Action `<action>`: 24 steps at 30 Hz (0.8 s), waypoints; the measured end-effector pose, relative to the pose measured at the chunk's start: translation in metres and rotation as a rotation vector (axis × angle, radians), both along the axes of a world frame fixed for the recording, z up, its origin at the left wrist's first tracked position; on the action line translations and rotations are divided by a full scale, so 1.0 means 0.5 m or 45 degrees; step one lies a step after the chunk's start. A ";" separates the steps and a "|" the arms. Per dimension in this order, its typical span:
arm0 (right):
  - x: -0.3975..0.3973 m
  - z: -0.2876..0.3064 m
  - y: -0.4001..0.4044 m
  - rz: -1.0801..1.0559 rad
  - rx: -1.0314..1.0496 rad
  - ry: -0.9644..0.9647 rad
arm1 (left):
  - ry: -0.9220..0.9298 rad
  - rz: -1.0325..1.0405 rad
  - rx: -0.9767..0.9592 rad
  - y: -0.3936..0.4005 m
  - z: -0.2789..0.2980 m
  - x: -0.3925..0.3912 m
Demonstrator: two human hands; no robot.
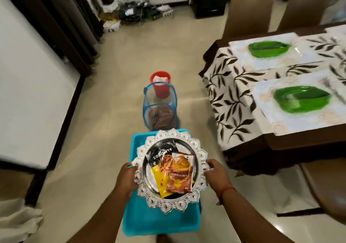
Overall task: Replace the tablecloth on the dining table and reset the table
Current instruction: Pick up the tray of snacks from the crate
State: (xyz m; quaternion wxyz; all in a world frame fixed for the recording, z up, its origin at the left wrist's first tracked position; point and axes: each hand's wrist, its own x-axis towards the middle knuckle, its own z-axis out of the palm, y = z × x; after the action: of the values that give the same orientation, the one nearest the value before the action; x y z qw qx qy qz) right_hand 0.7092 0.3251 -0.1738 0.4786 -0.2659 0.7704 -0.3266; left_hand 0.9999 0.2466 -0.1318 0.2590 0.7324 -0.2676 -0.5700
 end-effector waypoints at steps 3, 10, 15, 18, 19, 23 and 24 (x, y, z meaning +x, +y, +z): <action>-0.110 0.102 0.002 -0.123 -0.123 -0.123 | -0.192 0.017 -0.290 -0.039 0.066 -0.144; -0.513 0.279 0.051 -0.287 -0.358 -0.211 | -0.291 -0.007 -0.589 -0.111 0.230 -0.609; -0.794 0.368 0.122 -0.525 -0.420 -0.151 | 0.027 -0.152 -0.609 -0.085 0.302 -0.924; -0.937 0.410 0.157 -0.644 -0.455 -0.130 | 0.204 -0.238 -0.598 -0.064 0.351 -1.084; -0.973 0.416 0.160 -0.680 -0.466 -0.116 | 0.257 -0.268 -0.573 -0.060 0.366 -1.128; -1.099 0.424 0.159 -0.886 -0.537 -0.066 | 0.381 -0.459 -0.530 -0.088 0.402 -1.287; -1.119 0.427 0.157 -0.917 -0.537 -0.062 | 0.396 -0.511 -0.535 -0.102 0.403 -1.317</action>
State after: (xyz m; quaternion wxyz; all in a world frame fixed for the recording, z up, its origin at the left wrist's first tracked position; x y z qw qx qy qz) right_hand 0.1498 0.4033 0.0395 0.2868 -0.0637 0.7189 -0.6299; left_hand 0.3412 0.1957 0.0696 0.3247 0.4998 -0.4757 -0.6469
